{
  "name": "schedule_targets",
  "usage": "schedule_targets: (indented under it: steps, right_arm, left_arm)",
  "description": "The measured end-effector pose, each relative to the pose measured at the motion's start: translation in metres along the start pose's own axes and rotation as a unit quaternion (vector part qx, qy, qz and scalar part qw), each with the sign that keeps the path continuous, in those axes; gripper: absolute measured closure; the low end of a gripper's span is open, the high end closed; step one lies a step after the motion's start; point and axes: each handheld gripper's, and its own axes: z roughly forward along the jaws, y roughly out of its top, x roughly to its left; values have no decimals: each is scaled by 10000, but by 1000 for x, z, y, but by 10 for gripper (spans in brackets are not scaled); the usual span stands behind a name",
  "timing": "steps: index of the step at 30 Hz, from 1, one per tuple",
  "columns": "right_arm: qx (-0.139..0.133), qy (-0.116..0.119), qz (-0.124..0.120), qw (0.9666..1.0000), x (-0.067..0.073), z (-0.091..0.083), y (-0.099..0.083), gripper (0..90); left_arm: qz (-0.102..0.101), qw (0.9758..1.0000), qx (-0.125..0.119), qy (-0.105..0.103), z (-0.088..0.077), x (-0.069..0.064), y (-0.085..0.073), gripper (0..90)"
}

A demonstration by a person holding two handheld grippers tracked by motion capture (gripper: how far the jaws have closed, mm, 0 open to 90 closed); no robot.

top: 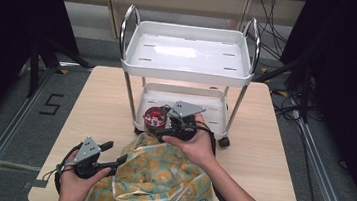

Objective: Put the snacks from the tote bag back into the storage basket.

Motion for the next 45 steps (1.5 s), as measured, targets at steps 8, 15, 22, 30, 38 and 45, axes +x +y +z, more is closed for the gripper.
schedule_targets:
  steps: [8, 15, 22, 30, 38, 45]
  right_arm:
    - [18, -43, 23, 10000, -1, 2, 2, 261]
    - [-1, -53, 15, 10000, -2, 4, 3, 261]
    - [27, -48, 37, 10000, -4, 4, 3, 261]
    - [20, -50, 45, 10000, -5, 7, 4, 261]
    - [23, -95, 82, 9999, -5, 9, 6, 261]
    - [15, -79, 67, 9999, -7, 12, 6, 261]
  left_arm:
    - [36, 10000, -43, -31, 0, 1, 0, 290]
    - [74, 10000, 0, -25, 0, 1, 0, 290]
    - [83, 10000, -4, -17, -1, 2, 0, 289]
    - [79, 10000, 1, -18, -1, 2, 0, 290]
    - [77, 10000, 5, 7, -2, 2, 0, 290]
    - [80, 10000, 5, 10, -2, 2, 0, 289]
